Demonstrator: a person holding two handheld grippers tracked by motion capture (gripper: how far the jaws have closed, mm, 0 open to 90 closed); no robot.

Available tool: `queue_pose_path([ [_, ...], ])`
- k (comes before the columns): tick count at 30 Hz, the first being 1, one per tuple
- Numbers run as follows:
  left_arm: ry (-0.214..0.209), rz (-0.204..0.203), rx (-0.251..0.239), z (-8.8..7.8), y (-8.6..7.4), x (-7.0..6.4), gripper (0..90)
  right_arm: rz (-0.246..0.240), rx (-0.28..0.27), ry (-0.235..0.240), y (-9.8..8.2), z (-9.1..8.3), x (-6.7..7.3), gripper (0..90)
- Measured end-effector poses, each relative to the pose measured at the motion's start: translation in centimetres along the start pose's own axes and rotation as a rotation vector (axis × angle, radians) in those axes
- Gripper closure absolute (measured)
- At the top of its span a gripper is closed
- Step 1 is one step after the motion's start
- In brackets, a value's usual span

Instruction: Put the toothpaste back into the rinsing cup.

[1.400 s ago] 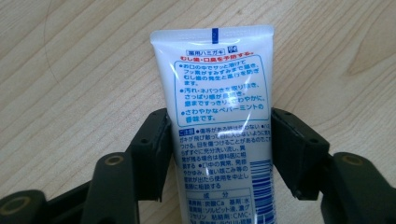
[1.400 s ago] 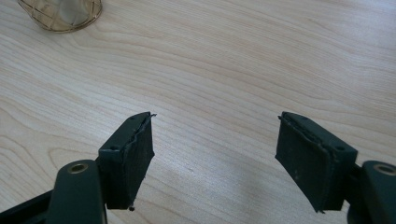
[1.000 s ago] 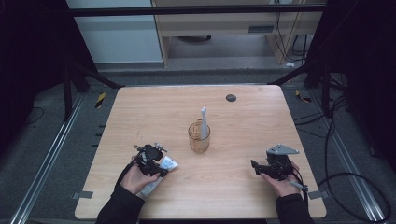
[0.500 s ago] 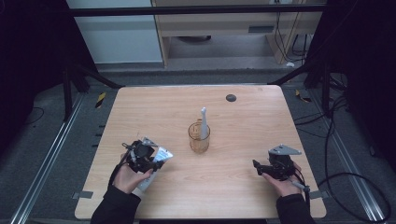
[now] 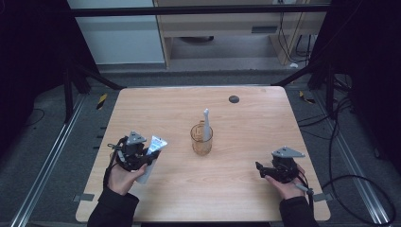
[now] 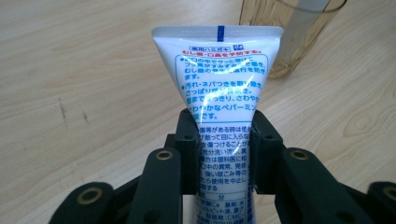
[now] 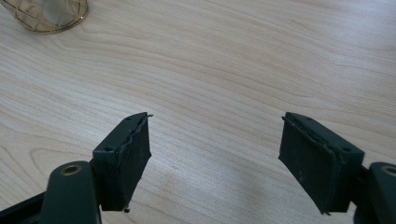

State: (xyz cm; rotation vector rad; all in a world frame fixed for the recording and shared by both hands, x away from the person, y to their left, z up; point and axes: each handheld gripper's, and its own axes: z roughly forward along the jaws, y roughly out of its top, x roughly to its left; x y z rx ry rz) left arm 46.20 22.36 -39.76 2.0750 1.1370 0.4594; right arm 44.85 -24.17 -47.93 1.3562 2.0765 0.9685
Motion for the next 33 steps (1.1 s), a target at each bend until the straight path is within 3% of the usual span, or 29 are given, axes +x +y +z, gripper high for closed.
queue_pose_path([
  [15, 0.039, -0.030, -0.144, -1.0, 2.3, 0.2, 69.3, -0.008, -0.014, -0.012, 0.0, 0.1, 0.3, 20.2],
  [19, 0.037, -0.028, -0.208, -0.7, 3.7, -0.5, 69.3, -0.014, -0.017, -0.015, 0.0, 0.2, 0.3, 19.4],
  [27, 0.031, -0.016, -0.288, 0.1, 6.1, -1.8, 69.2, -0.020, -0.020, -0.022, 0.0, 0.2, 0.3, 19.0],
  [33, 0.022, -0.032, -0.351, 0.4, 7.1, -2.0, 69.3, -0.022, -0.022, -0.022, -0.1, 0.3, 0.2, 18.9],
])
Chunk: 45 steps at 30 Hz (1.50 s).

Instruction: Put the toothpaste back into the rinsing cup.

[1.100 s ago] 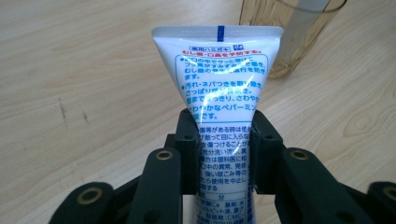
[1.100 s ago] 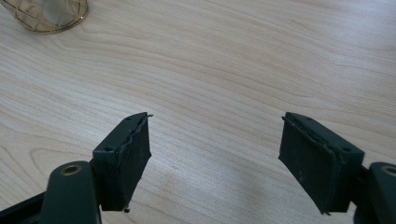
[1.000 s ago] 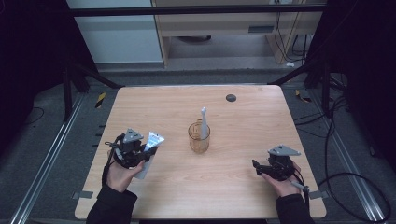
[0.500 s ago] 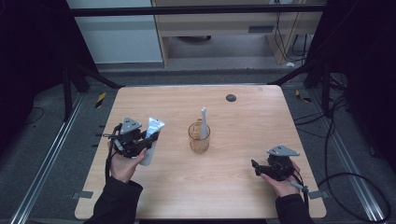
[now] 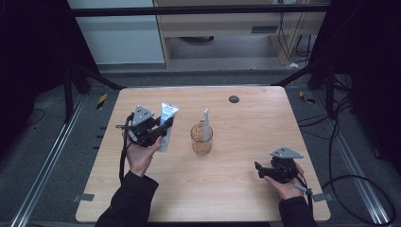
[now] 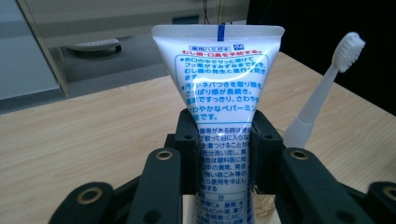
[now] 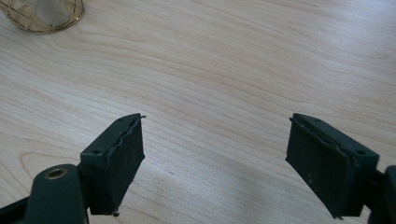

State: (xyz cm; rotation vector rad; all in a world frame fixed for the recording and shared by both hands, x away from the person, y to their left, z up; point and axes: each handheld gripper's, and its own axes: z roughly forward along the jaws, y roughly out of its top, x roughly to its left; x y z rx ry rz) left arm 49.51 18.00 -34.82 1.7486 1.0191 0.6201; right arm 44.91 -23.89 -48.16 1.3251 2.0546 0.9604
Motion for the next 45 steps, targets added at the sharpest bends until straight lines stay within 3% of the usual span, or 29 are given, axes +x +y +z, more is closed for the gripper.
queue_pose_path([
  [6, 0.000, -0.005, -0.063, 1.0, 0.7, -0.3, 69.2, -0.007, 0.003, -0.001, -0.1, 0.1, 0.0, 19.0],
  [23, -0.026, -0.041, -0.153, 4.0, 1.1, -1.3, 69.2, -0.014, 0.006, -0.002, -0.1, 0.3, 0.0, 18.9],
  [45, -0.068, -0.048, -0.193, 7.7, 1.3, -3.2, 69.1, -0.009, 0.002, 0.001, -0.3, 0.4, -0.1, 19.0],
])
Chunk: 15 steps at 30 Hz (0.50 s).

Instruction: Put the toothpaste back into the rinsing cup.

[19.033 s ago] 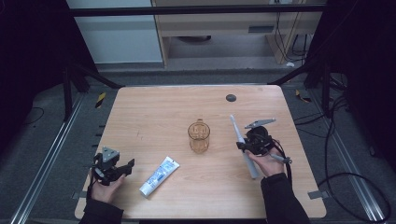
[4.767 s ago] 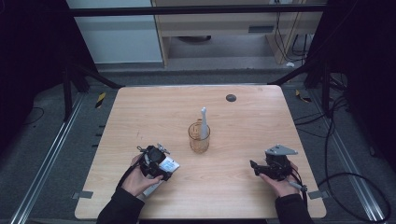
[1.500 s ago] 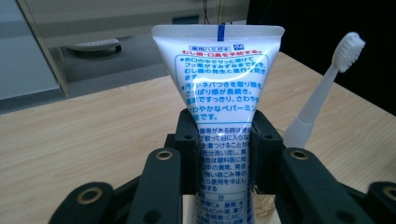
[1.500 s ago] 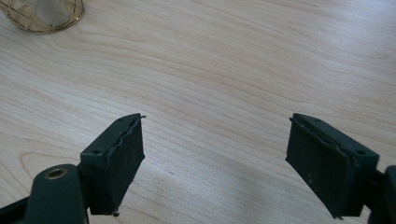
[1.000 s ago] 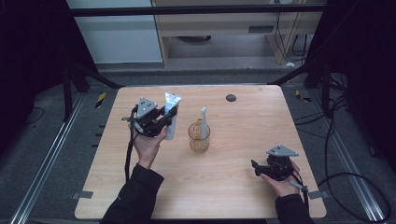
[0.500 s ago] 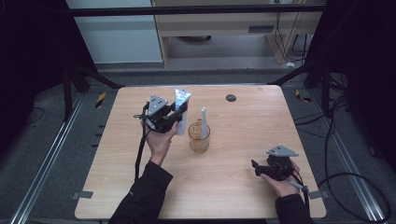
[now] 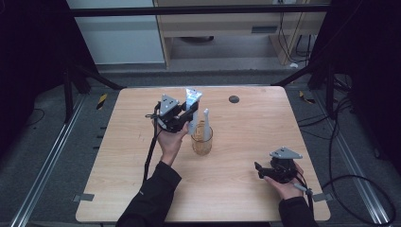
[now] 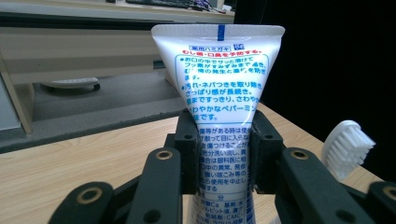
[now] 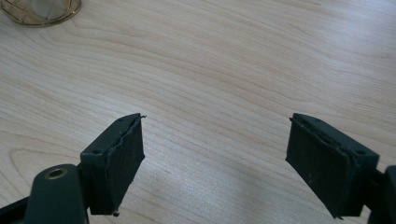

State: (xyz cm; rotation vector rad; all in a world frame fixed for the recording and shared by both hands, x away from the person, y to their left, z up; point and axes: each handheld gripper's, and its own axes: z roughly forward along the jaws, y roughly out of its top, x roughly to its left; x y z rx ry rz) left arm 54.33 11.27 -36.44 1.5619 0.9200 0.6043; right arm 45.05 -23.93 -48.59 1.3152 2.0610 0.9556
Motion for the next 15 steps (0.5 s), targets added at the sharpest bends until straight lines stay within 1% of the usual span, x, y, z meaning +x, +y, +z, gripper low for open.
queue_pose_path([
  [5, 0.000, -0.002, -0.008, 0.5, -0.3, -0.2, 69.1, -0.002, 0.001, 0.001, 0.0, 0.0, 0.0, 19.1],
  [15, -0.016, -0.009, 0.007, 1.6, -1.1, -0.4, 69.0, -0.007, -0.001, -0.002, 0.0, 0.0, 0.0, 19.2],
])
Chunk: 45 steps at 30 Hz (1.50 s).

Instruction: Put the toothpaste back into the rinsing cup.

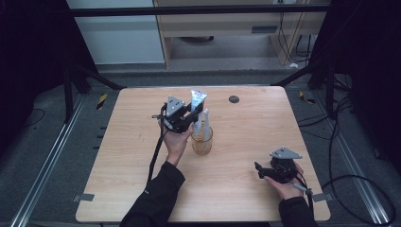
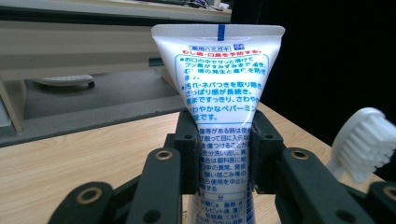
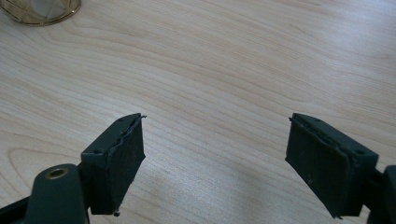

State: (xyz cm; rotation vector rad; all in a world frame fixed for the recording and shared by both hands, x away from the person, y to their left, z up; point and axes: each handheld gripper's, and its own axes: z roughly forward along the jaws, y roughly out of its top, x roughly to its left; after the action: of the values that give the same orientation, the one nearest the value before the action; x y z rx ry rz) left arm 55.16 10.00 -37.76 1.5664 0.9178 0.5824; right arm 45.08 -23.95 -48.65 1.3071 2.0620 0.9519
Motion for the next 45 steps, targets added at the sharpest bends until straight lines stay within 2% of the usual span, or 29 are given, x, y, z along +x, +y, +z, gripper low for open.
queue_pose_path([
  [33, -0.012, 0.014, 0.052, 1.3, -2.9, -0.4, 68.0, -0.012, 0.006, -0.003, -0.1, 0.1, 0.1, 19.5],
  [40, -0.006, 0.028, 0.078, 1.4, -3.5, -0.5, 67.2, -0.012, 0.006, -0.004, -0.1, 0.2, 0.1, 19.5],
  [45, -0.001, 0.036, 0.115, 1.5, -4.1, -0.6, 66.8, -0.013, 0.010, -0.006, -0.1, 0.2, 0.1, 19.5],
])
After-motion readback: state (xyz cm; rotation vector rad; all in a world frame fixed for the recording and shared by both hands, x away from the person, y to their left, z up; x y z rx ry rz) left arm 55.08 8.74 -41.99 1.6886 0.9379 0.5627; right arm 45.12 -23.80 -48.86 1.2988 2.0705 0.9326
